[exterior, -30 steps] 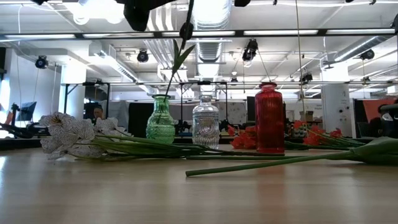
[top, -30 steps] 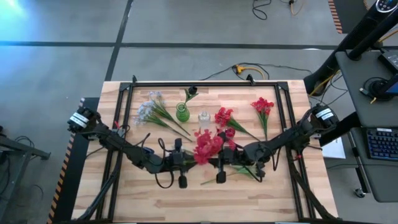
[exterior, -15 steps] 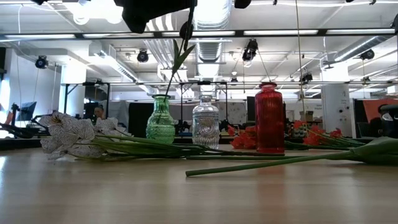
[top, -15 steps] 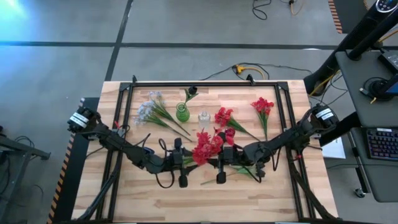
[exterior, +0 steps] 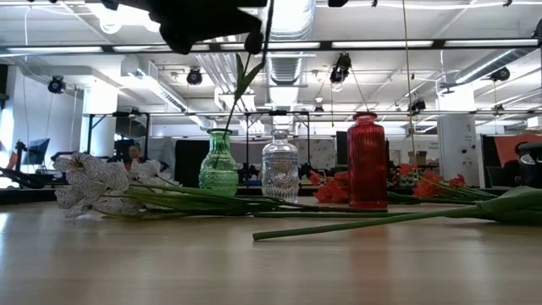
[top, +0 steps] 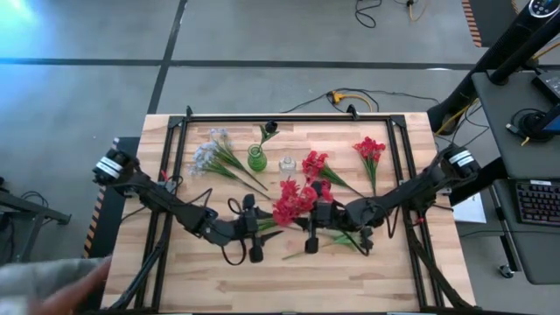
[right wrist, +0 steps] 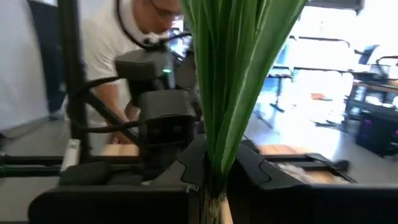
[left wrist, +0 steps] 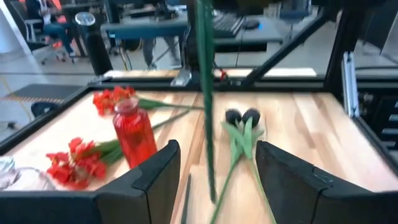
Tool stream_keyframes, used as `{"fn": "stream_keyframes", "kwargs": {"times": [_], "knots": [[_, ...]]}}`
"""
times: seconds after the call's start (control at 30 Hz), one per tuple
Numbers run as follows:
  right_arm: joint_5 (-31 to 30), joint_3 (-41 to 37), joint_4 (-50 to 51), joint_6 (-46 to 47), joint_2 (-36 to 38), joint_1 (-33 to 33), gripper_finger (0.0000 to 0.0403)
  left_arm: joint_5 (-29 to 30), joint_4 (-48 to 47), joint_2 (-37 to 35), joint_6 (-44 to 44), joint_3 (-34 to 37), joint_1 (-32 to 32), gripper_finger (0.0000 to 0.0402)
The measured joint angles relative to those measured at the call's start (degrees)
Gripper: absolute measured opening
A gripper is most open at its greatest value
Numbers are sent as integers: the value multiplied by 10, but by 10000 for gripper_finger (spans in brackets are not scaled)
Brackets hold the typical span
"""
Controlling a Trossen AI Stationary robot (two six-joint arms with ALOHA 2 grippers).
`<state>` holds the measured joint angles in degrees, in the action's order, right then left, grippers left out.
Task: Sort flowers into vase by color
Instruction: Put the bottom left orange flowers into the transparent vase
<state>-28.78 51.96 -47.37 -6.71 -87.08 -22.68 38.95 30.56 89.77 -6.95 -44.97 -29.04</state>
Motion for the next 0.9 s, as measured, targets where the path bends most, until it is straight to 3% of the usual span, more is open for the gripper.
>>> {"fn": "stream_keyframes", "kwargs": {"times": [0.27, 0.5, 0.9], "knots": [[-83, 0, 18, -62, 20, 9, 33, 3, -122, -27, -39, 0, 0, 192], [-113, 0, 18, -118, 33, 68, 34, 67, -201, -37, -74, 0, 0, 192], [25, 0, 38, -39, 45, 250, 34, 66, -221, -36, -113, 1, 1, 192]]}}
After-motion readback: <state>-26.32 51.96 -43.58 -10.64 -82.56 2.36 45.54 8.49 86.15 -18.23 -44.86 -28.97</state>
